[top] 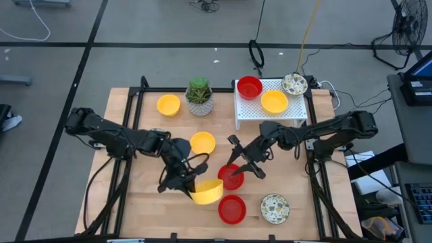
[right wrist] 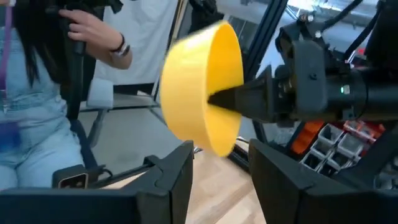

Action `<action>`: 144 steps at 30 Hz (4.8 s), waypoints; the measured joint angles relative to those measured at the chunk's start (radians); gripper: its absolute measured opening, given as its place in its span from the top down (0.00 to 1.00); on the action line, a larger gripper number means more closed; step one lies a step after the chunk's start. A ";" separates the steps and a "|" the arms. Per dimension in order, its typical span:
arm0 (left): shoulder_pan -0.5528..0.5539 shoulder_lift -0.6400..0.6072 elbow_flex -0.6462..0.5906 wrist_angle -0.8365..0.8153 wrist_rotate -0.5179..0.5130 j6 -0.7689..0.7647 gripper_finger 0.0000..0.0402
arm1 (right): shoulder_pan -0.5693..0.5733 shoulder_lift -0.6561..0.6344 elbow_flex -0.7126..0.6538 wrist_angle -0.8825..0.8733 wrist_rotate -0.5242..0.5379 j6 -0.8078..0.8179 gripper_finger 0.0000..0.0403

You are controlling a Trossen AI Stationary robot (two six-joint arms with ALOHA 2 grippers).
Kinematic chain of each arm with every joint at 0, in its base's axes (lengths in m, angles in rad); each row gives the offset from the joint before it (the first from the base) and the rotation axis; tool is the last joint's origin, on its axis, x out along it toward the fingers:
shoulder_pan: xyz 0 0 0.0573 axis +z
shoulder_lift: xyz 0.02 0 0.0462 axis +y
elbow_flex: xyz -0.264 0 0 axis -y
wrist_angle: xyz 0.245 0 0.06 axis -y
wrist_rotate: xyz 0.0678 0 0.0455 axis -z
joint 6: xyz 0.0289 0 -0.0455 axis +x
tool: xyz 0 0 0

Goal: Pick & Place Mini bowls
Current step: Stack the yellow bowl on top of the other yellow bowl on the shelf

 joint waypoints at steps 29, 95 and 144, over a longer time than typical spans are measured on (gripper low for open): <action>0.007 0.000 0.000 -0.015 0.026 -0.041 0.98 | 0.027 0.235 0.197 -0.044 -0.306 0.054 0.71; -0.030 0.001 -0.002 0.041 -0.053 -0.113 0.96 | 0.072 0.233 0.197 0.005 -0.226 0.116 0.97; -0.004 -0.002 0.000 0.181 -0.083 -0.320 0.39 | 0.071 0.235 0.196 0.037 -0.234 0.168 1.00</action>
